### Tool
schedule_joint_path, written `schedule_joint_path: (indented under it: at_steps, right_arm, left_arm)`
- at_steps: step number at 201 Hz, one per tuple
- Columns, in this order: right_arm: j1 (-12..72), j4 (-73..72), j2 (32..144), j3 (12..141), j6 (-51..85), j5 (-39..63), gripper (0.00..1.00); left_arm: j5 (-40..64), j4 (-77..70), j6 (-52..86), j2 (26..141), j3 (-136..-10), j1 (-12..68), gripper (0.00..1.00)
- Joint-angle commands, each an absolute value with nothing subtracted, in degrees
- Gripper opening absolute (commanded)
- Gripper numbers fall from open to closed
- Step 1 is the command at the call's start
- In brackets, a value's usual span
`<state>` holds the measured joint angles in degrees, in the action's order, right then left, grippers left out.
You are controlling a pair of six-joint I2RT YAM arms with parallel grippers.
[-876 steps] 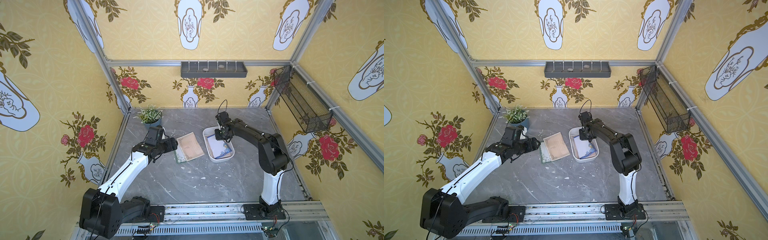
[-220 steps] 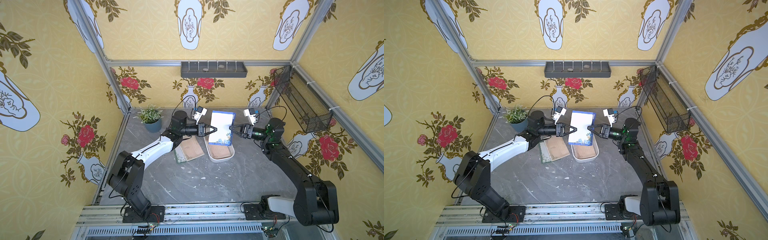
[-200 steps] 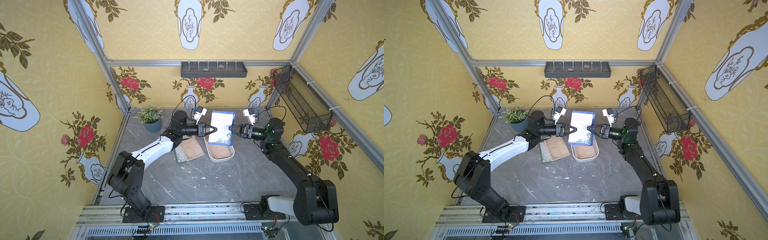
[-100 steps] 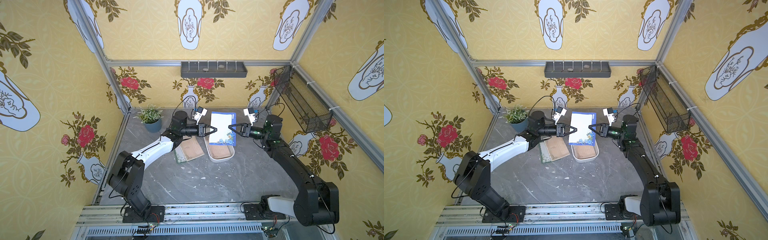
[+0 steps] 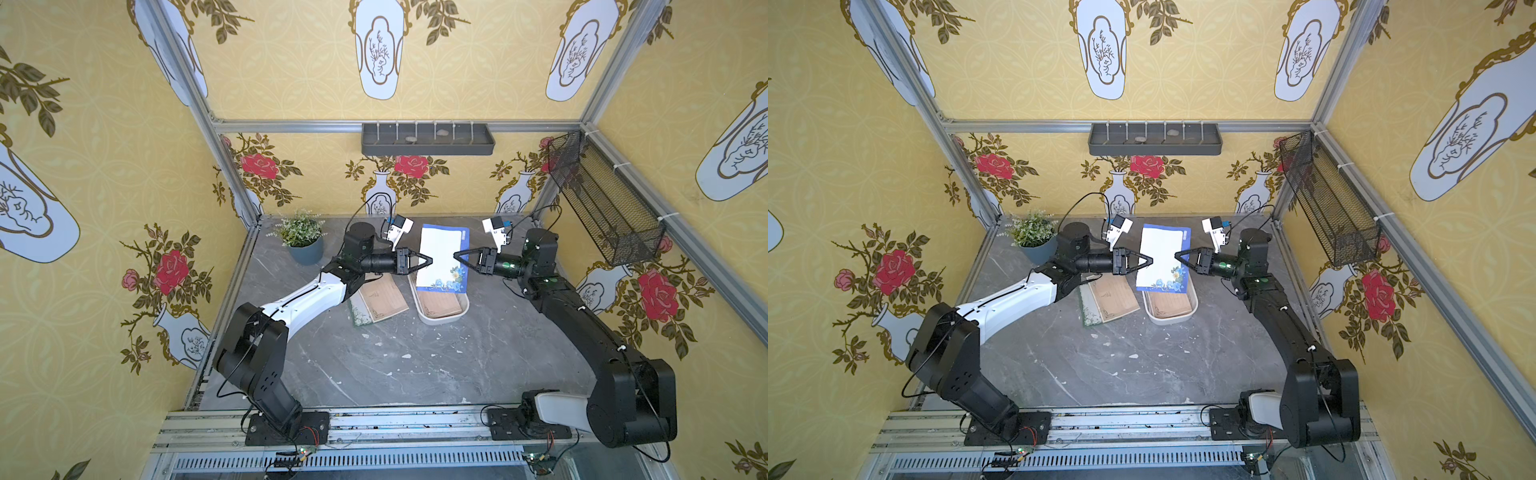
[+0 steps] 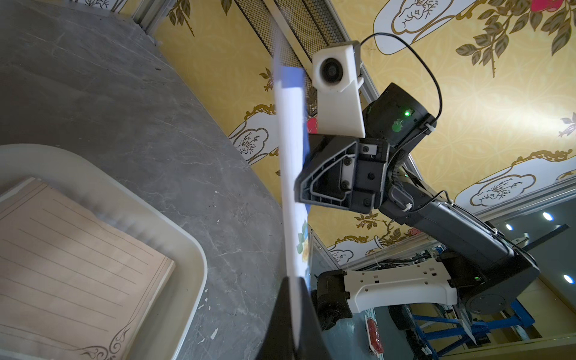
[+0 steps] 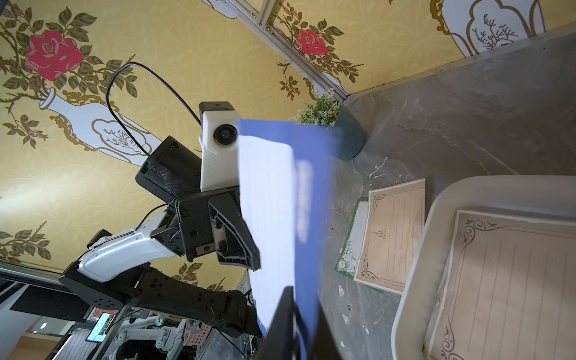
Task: Take out the stationery paper from the storage box
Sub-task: Place the stationery paper at the center of the board.
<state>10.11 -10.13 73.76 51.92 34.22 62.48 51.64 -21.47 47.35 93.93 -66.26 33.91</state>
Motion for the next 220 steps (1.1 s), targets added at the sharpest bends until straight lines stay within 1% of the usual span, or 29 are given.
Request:
schedule_joint_path:
  at_steps: [1,16,17,20,26,29,32,35,49,61,65,77,115,118,121,128,131,135,139,150,187,220]
  right_arm:
    - [10.1,-10.5,73.7,52.6,33.1,60.4,0.00]
    - [10.1,-11.0,74.0,52.8,33.3,60.3,0.00]
    - [10.1,-11.0,74.0,52.9,33.2,60.3,0.02]
    - [10.1,-11.0,74.0,53.1,33.4,60.3,0.11]
    - [10.1,-11.1,74.2,53.4,33.4,60.3,0.39]
    - [10.0,-11.1,74.4,53.6,33.4,60.3,0.50]
    - [10.1,-11.1,74.5,53.7,33.5,60.3,0.56]
    - [10.1,-11.1,74.7,53.9,33.5,60.3,0.58]
    - [10.1,-11.5,75.7,54.9,33.6,60.8,0.58]
    - [10.1,-12.2,76.4,55.5,33.9,61.5,0.44]
    - [10.2,-12.5,76.7,55.6,34.0,61.7,0.38]
    - [10.4,-13.0,77.0,56.1,34.1,61.9,0.01]
    - [10.5,-12.6,76.0,55.7,33.8,60.0,0.00]
    - [10.5,-12.3,75.9,55.6,33.7,59.9,0.06]
    - [10.5,-12.1,75.9,55.7,33.6,59.9,0.16]
    - [10.5,-11.4,75.8,55.8,33.3,59.5,0.50]
    - [10.5,-11.0,75.8,55.8,33.1,59.1,0.62]
    - [10.5,-10.2,75.8,56.0,32.9,58.7,0.71]
    - [10.5,-9.4,75.8,56.1,32.6,58.2,0.75]
    - [10.5,-7.6,75.8,56.2,31.6,57.2,0.78]
    - [10.5,-6.8,75.8,55.2,31.4,57.3,0.80]
    - [10.5,-5.7,76.0,54.7,30.8,57.2,0.81]
  left_arm:
    - [51.5,-20.6,46.0,93.3,-65.5,33.9,0.00]
    - [51.0,-19.6,45.4,92.9,-65.2,33.9,0.00]
    - [51.0,-19.5,45.3,92.9,-65.2,33.9,0.00]
    - [50.9,-19.4,45.2,92.8,-65.1,33.9,0.00]
    - [50.8,-19.3,45.1,92.7,-65.0,33.9,0.00]
    - [50.8,-19.2,45.1,92.6,-64.9,33.9,0.00]
    - [50.8,-19.2,45.1,92.6,-64.8,33.9,0.00]
    - [50.8,-19.2,45.0,92.5,-64.8,33.9,0.00]
    - [50.6,-19.2,45.0,92.3,-64.4,33.9,0.00]
    - [50.5,-19.2,45.0,92.1,-64.2,33.9,0.00]
    - [50.5,-19.2,45.0,92.1,-64.1,33.9,0.00]
    - [50.4,-19.1,44.9,91.9,-64.0,33.9,0.00]
    - [49.4,-16.3,43.2,91.1,-63.9,33.9,0.00]
    - [49.1,-15.6,43.0,90.9,-63.9,33.9,0.00]
    - [48.6,-14.8,43.0,90.7,-63.9,33.9,0.00]
    - [46.7,-12.3,40.3,90.1,-64.0,33.9,0.00]
    - [45.7,-11.1,39.6,89.7,-63.9,33.9,0.00]
    - [44.3,-9.6,38.7,89.2,-63.9,33.9,0.00]
    - [42.9,-8.2,37.9,88.7,-63.9,33.9,0.00]
    - [39.8,-4.0,35.6,87.6,-64.3,33.8,0.00]
    - [31.7,6.9,30.7,84.2,-63.2,33.4,0.00]
    - [24.7,10.0,30.9,77.9,-56.0,30.8,0.00]
